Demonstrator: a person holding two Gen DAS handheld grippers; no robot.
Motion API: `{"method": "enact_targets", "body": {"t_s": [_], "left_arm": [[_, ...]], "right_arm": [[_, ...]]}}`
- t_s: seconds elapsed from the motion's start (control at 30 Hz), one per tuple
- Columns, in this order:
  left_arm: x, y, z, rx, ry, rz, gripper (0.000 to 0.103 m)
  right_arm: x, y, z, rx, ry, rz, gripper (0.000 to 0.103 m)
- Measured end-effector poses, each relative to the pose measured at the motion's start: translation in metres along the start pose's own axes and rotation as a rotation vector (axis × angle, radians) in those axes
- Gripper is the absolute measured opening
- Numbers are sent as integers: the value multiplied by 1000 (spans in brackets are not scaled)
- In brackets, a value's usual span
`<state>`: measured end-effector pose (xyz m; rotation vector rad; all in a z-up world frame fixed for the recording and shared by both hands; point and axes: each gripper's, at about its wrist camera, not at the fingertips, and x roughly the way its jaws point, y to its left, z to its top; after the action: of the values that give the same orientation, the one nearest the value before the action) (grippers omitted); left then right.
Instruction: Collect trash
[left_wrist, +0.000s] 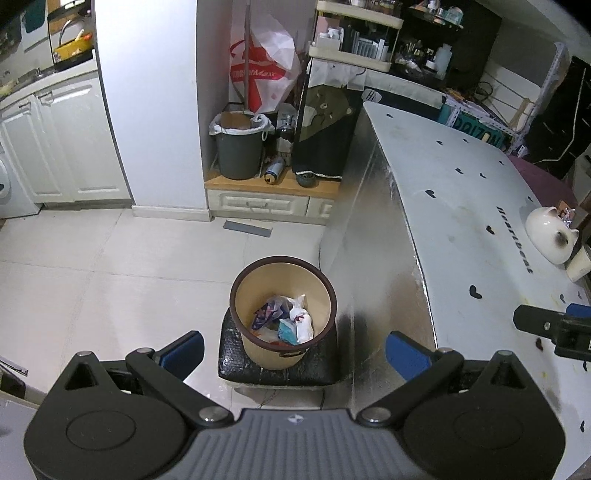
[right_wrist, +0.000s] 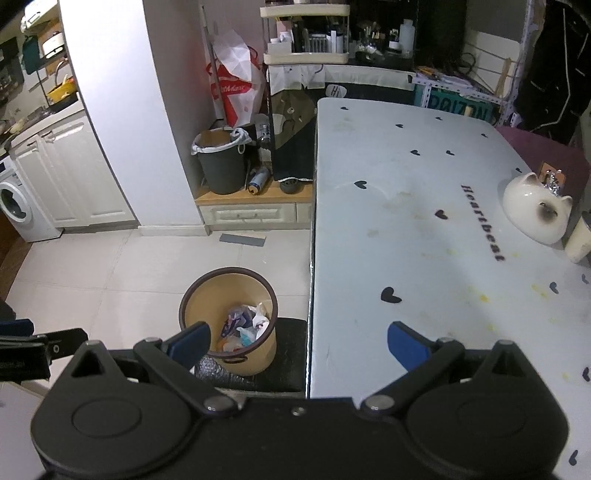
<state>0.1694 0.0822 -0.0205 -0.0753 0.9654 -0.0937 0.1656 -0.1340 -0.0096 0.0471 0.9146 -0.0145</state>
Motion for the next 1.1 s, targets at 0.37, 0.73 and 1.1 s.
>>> {"method": "enact_targets", "body": {"t_s": [0.37, 0.73, 1.1], "left_arm": [[-31, -9, -14, 29, -61, 31, 103], [-45, -12, -21, 38, -80, 42, 103], [-46, -12, -21, 32, -82, 51, 103]], "right_arm": [[-31, -1, -21, 2, -17, 8, 103], [-37, -6, -27, 18, -18, -4, 103], [-40, -3, -31, 4, -30, -8, 103]]}}
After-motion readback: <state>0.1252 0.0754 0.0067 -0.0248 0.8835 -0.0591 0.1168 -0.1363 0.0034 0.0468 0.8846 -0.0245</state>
